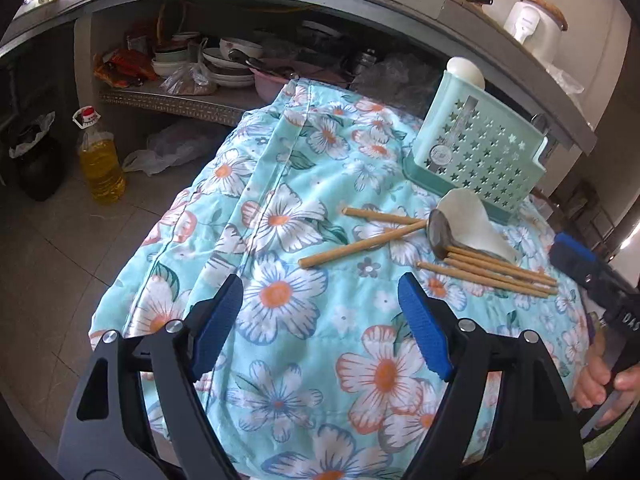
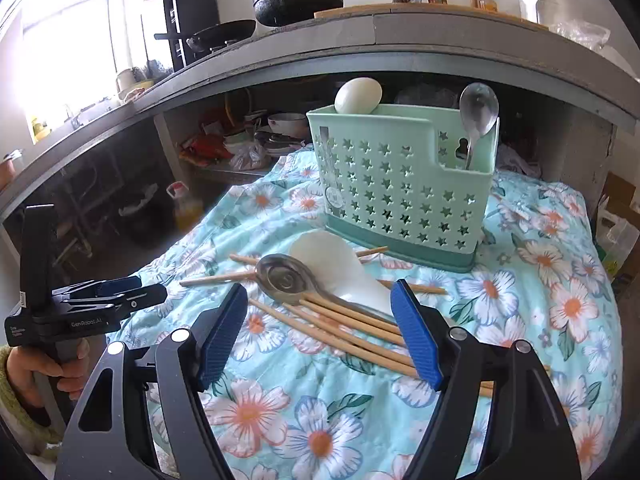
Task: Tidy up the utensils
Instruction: 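Grasp the long metal spoon on the quilt with the left gripper, then grasp the white rice paddle with the right gripper while the left gripper lifts the metal spoon, then lower the metal spoon into the green caddy and open the left gripper, then lower the white rice paddle into the green caddy and open the right gripper, then grasp a single wooden chopstick on the quilt with the left gripper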
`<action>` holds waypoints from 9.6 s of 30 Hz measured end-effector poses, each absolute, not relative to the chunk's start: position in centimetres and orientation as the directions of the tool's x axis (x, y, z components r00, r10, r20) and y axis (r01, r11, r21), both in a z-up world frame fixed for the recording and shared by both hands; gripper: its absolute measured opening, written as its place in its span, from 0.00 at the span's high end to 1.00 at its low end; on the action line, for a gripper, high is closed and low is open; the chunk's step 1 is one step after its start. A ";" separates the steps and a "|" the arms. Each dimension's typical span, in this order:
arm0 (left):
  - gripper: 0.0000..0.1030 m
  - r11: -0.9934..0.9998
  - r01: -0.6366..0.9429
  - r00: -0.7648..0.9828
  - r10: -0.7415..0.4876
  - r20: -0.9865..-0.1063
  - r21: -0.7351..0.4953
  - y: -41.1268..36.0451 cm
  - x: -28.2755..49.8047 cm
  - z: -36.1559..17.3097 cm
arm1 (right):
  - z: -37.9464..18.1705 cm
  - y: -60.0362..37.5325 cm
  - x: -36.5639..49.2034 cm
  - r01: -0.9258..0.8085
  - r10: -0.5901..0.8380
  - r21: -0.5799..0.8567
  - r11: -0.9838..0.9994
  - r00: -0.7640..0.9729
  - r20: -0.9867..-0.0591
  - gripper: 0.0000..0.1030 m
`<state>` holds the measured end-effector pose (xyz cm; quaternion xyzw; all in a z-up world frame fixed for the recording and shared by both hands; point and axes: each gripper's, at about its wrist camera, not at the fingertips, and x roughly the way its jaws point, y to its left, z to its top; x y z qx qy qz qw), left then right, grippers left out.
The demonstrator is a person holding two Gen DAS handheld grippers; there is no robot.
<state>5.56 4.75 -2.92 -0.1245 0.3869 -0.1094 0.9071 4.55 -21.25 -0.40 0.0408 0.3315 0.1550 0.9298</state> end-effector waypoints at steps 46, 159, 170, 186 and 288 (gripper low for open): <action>0.99 0.876 0.237 0.718 -0.449 -0.531 -0.420 -1.2 11.2 -1.3 | -4.6 -29.1 -1.1 -0.041 0.246 0.328 0.944 0.749 -0.615 0.30; 0.99 0.936 0.273 0.955 -0.235 -0.181 0.223 -9.9 14.0 13.5 | 8.4 -30.1 -0.5 0.042 -0.048 -0.024 0.999 0.952 -0.303 0.96; 0.99 0.932 0.256 0.962 -0.220 -0.161 0.258 -11.0 14.4 14.1 | 7.8 -31.8 -0.7 0.054 -0.048 0.010 0.998 0.949 -0.312 0.96; 0.99 0.914 0.281 0.932 -0.187 -0.310 0.292 -12.0 17.6 11.5 | 7.2 -32.6 -0.4 0.042 -0.022 0.053 0.998 0.944 -0.330 0.96; 0.37 0.866 0.332 0.590 -0.500 -0.633 -0.375 -1.2 5.8 -4.2 | -6.0 -34.0 2.0 -0.007 0.377 0.542 0.840 0.725 -0.576 0.47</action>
